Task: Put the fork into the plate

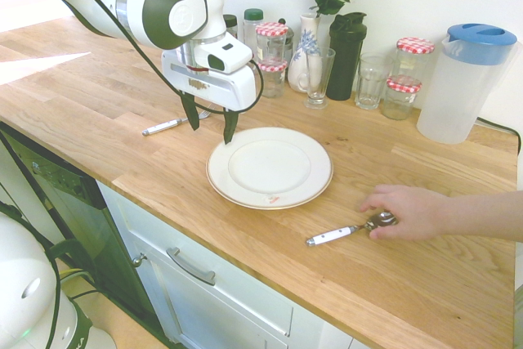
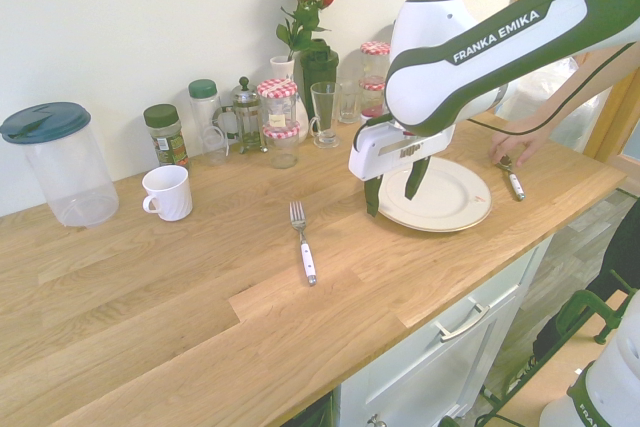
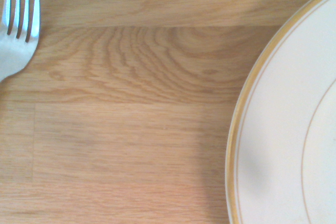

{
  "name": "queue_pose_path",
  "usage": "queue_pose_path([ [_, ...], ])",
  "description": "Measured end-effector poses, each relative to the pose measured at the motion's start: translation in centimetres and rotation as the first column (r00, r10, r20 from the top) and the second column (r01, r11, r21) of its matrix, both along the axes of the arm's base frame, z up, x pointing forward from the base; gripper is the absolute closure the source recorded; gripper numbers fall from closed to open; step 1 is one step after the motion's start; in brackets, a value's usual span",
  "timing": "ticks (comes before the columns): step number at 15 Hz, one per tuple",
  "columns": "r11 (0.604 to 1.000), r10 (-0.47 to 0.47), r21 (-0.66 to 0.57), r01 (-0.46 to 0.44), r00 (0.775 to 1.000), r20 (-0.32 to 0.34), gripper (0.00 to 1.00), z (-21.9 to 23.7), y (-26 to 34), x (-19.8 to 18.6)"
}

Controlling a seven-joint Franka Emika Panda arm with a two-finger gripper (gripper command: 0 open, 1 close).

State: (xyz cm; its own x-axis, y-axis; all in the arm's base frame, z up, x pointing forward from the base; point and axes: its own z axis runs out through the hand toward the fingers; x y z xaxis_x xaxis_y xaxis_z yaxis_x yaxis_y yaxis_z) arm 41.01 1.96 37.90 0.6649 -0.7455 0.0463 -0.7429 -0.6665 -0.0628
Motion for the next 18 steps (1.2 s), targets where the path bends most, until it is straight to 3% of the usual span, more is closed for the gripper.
queue_pose_path([
  [8,0.997,-0.001,0.077,0.0,1.0,0.012,0.0,0.7,2.9,1.2],
  [12,0.987,-0.079,0.141,0.075,0.997,0.024,0.0,0.7,5.9,1.0],
  [18,0.978,-0.172,0.121,0.167,0.984,0.035,0.0,-1.0,11.0,0.6],
])
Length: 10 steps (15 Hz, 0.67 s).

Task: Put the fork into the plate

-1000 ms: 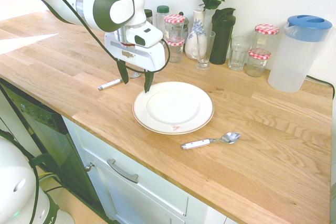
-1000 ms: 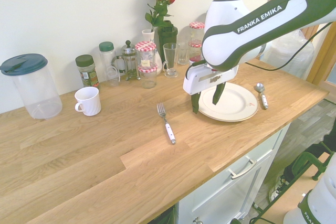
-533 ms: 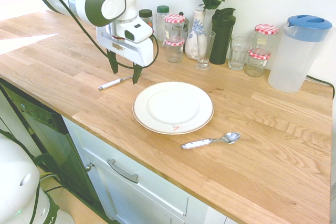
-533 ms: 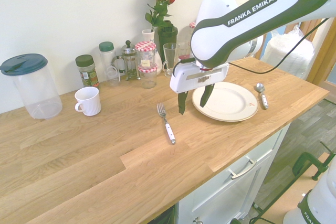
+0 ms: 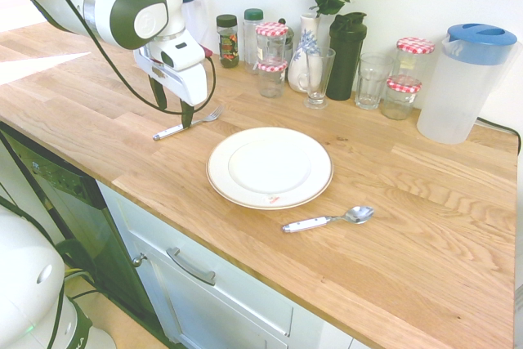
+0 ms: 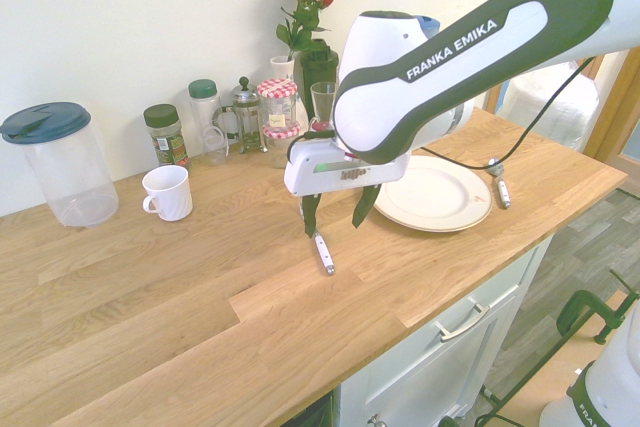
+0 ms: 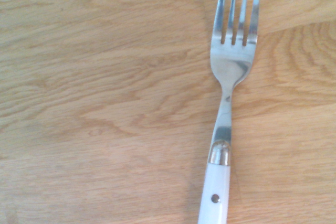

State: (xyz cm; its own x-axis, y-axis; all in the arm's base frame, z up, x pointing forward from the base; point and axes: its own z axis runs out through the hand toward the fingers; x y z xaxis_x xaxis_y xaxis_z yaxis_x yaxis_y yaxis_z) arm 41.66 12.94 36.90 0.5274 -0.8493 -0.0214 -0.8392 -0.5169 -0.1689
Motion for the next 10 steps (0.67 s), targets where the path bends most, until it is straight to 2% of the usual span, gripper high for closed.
queue_pose_path([
  [6,0.995,-0.064,-0.07,0.064,0.998,-0.006,0.0,-1.7,2.0,0.1],
  [7,0.995,-0.069,-0.071,0.068,0.998,-0.01,1.0,-2.2,2.2,0.3],
  [10,0.995,-0.08,-0.063,0.078,0.997,-0.023,1.0,-2.8,2.9,1.0],
])
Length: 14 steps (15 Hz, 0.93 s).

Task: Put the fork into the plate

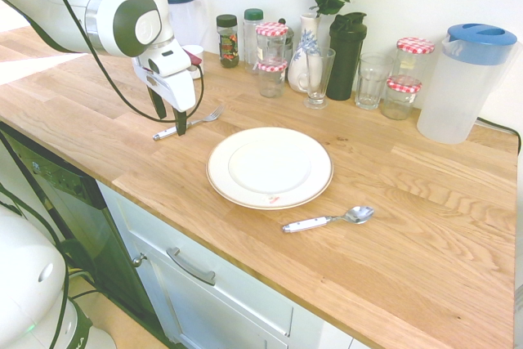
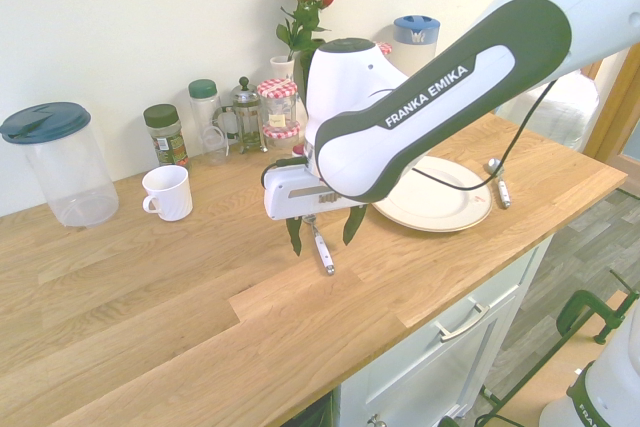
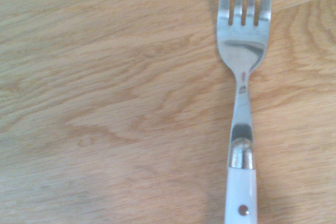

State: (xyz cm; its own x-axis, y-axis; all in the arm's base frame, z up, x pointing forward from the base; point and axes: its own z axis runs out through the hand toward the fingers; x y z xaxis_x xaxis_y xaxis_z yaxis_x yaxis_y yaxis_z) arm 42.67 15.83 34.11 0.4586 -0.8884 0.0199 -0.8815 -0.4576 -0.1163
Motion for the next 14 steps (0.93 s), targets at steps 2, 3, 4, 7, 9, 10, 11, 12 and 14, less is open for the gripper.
queue_pose_path([
  [2,1.0,-0.007,0.003,0.007,1.0,-0.008,1.0,-0.4,0.2,0.2],
  [3,1.0,-0.012,0.004,0.012,1.0,-0.012,1.0,-0.6,0.2,0.3],
  [4,1.0,-0.014,0.006,0.014,1.0,-0.015,1.0,-0.7,0.3,0.4],
  [7,1.0,-0.017,0.009,0.017,1.0,-0.019,1.0,-1.1,0.3,0.7],
  [9,1.0,-0.018,0.009,0.018,1.0,-0.021,1.0,-1.2,0.3,0.7],
  [10,1.0,-0.02,0.009,0.02,1.0,-0.02,1.0,-1.2,0.2,0.7],
  [11,1.0,-0.022,0.009,0.022,1.0,-0.021,1.0,-1.2,0.1,0.8],
  [12,1.0,-0.021,0.01,0.021,1.0,-0.021,1.0,-1.3,0.1,0.8],
  [14,1.0,-0.018,0.014,0.018,1.0,-0.02,1.0,-1.5,0.0,1.0],
])
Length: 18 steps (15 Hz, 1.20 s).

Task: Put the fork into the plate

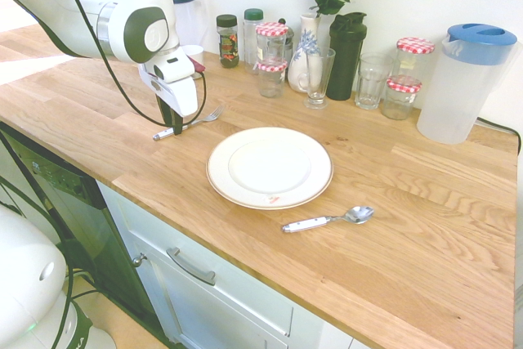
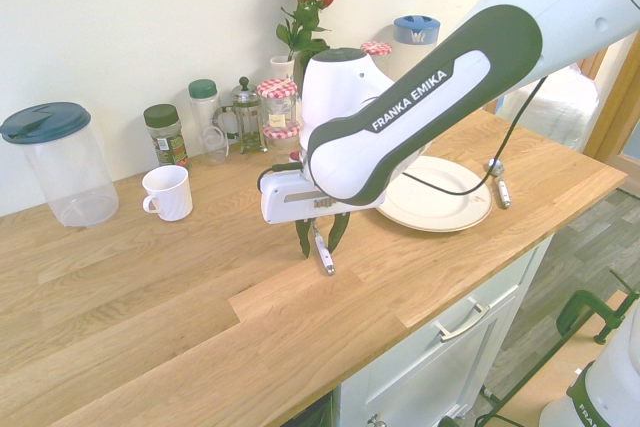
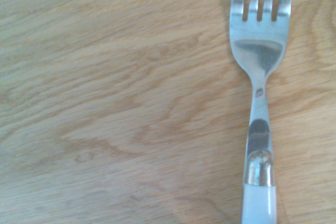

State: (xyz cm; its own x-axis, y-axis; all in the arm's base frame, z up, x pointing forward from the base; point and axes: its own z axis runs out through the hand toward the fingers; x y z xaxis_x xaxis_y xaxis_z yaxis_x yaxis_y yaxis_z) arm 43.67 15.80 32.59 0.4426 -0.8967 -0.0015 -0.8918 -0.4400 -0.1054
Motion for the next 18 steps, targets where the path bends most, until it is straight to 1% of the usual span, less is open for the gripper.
queue_pose_path([
  [8,1.0,-0.003,0.013,0.003,1.0,0.016,1.0,0.0,-0.4,0.7],
  [13,1.0,-0.021,0.021,0.021,0.999,0.028,1.0,0.1,-1.6,1.2],
  [15,0.999,-0.036,0.025,0.034,0.998,0.052,1.0,1.3,-2.4,1.4],
  [18,0.998,-0.054,0.026,0.052,0.993,0.102,1.0,5.0,-3.6,0.6],
])
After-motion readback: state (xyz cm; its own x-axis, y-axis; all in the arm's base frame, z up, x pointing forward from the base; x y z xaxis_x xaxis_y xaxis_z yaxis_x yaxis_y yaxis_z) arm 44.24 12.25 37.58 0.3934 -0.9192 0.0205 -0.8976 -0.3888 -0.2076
